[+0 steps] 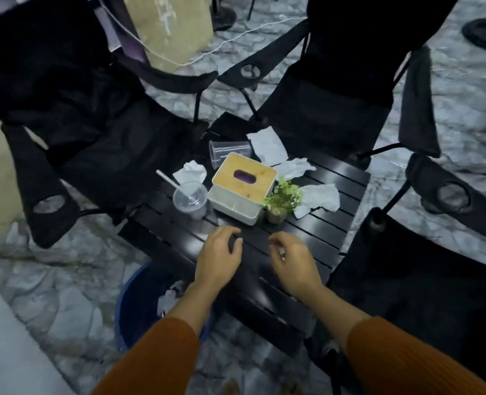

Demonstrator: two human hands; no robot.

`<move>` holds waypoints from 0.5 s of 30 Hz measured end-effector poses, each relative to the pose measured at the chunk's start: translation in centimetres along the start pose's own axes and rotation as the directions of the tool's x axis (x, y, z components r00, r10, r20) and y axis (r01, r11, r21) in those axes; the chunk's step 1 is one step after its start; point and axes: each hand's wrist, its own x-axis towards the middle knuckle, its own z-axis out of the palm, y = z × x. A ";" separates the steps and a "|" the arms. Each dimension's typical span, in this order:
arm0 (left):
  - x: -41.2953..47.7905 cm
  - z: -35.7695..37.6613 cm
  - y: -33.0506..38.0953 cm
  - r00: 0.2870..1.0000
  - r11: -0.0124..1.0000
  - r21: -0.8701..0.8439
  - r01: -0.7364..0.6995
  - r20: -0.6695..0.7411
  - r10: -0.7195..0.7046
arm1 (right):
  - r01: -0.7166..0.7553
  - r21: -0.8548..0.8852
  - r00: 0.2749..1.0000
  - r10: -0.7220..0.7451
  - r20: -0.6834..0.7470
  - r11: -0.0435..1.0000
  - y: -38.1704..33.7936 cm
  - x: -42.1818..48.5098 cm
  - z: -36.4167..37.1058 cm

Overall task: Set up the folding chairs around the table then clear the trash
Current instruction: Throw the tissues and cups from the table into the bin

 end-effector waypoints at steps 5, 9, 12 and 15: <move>7.0 2.3 8.5 0.988 0.988 -0.014 -0.156 -0.002 0.156 | -0.161 0.151 0.947 0.196 -0.256 0.975 3.2 2.5 -6.8; 13.6 4.6 11.1 0.970 0.967 0.096 -0.237 0.073 0.231 | -0.295 0.242 0.883 0.360 -0.300 0.924 5.8 5.8 -8.5; 19.5 6.6 11.6 0.960 0.951 0.179 -0.251 0.172 0.221 | -0.400 0.225 0.837 0.454 -0.306 0.889 7.4 9.2 -8.0; 24.6 9.2 11.6 0.928 0.938 0.229 -0.261 0.328 0.178 | -0.460 0.200 0.826 0.499 -0.262 0.865 8.9 12.6 -6.7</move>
